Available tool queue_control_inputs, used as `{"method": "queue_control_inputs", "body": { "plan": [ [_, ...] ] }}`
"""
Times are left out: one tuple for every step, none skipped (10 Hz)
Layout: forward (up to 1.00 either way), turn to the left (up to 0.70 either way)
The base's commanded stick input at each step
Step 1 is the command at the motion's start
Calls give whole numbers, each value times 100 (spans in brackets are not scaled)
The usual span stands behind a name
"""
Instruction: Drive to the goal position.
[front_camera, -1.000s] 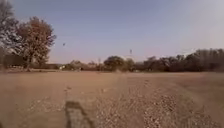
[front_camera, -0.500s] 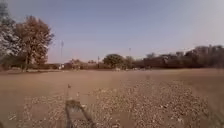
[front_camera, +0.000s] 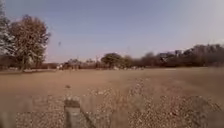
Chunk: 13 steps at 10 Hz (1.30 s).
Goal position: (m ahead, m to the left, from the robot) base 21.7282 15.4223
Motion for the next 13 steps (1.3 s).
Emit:
{"method": "queue_control_inputs", "body": {
  "plan": [
    [70,33],
    [70,29],
    [70,20],
    [70,0],
    [70,0],
    [70,0],
    [70,0],
    [70,0],
    [70,0],
    [70,0],
    [70,0],
    [70,0],
    [70,0]
  ]
}}
